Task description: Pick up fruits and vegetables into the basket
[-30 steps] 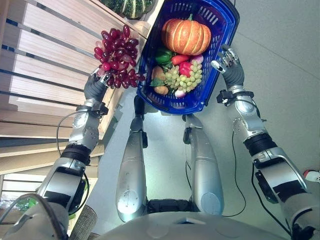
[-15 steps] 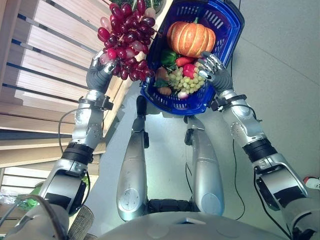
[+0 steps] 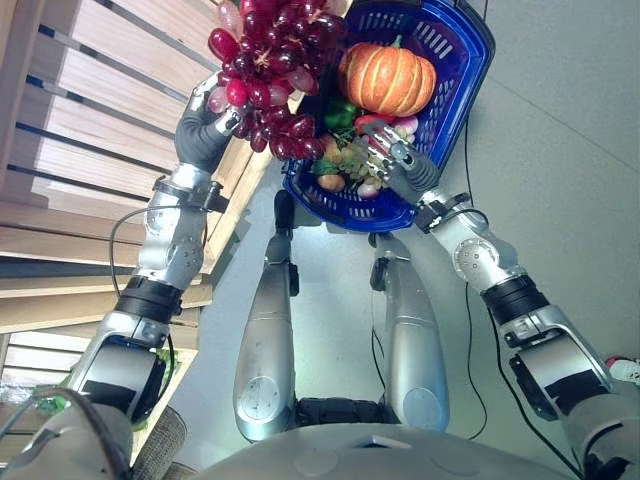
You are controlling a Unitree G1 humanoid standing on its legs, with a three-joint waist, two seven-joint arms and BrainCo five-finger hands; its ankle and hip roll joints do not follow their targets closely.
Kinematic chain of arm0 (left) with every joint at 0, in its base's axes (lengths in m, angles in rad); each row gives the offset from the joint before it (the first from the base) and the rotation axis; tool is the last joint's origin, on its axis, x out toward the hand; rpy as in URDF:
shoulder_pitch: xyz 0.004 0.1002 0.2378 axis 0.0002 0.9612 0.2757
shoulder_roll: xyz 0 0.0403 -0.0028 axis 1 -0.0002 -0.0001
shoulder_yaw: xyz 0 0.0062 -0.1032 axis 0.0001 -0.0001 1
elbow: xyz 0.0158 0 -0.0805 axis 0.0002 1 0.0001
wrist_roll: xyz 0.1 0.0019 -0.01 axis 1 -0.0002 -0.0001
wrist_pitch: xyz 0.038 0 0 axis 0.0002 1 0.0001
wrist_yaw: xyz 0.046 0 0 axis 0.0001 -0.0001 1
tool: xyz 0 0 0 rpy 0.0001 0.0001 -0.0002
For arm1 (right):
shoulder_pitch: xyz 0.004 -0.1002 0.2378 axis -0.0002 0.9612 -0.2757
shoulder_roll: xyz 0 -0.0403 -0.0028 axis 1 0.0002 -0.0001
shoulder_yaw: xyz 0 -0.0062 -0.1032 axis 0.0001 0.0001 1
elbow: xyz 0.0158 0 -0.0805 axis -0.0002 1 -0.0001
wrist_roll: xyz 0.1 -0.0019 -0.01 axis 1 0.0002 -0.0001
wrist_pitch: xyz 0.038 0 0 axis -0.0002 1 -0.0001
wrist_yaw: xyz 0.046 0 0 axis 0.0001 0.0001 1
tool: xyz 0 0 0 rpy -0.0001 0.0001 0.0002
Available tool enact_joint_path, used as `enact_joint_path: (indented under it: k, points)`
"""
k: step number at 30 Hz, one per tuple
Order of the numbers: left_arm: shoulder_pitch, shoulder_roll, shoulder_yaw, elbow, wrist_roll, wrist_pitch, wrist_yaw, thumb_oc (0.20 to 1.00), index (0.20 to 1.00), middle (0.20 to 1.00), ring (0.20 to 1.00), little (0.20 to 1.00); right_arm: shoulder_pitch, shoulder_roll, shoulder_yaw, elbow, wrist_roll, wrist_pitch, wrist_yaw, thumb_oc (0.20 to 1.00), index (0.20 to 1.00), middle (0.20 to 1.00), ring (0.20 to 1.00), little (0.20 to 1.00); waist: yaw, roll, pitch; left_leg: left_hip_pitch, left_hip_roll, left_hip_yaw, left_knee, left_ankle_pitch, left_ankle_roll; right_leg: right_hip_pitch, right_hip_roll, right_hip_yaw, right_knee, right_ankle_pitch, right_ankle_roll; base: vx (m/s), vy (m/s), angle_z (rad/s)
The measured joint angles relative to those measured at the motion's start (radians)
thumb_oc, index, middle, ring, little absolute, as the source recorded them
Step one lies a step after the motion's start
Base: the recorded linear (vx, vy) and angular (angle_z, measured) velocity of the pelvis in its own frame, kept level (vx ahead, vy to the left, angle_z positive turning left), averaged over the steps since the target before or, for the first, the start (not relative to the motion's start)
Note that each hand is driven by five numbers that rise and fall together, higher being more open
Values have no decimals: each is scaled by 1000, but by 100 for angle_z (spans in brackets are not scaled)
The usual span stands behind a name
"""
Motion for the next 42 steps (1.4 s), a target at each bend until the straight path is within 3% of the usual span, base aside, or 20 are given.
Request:
enact_joint_path:
  k: [9, 14, 23, 42]
  points:
    - [-7, 22, -65, -76, 2, 24, -54, 200, 200, 200, 200, 200, 6, 10, 52, -94, 99, 86, 65, 1000, 1000, 1000, 1000, 1000, 5, 0, 0, 0, 0, -5, -1, 3, -1, 1, 0, -3, 1, -1, 1, 0, 0, 0]
    - [-20, 55, -103, -95, 9, 45, -93, 200, 200, 200, 200, 200, -4, 13, 77, -125, 128, 88, 97, 1000, 1000, 1000, 1000, 1000, 9, 0, 0, 0, 0, -6, -1, 3, -1, 1, 0, -4, 2, -1, 1, 0, 0, 0]
    - [-56, 99, -142, -95, 36, 109, -111, 200, 200, 200, 200, 200, -15, 11, 84, -154, 222, 61, 122, 1000, 1000, 1000, 1000, 1000, 10, 0, 0, 0, -1, -7, -2, 4, -1, 1, -1, -4, 2, -1, 1, 0, 0, 0]
    - [-82, 110, -141, -95, 41, 140, -121, 200, 200, 200, 200, 200, -18, 14, 26, -196, 344, -34, 168, 1000, 1000, 1000, 1000, 1000, 11, 0, 0, 0, -1, -16, -19, 13, -3, 1, -1, -15, -4, -4, -1, 0, -1, 1]
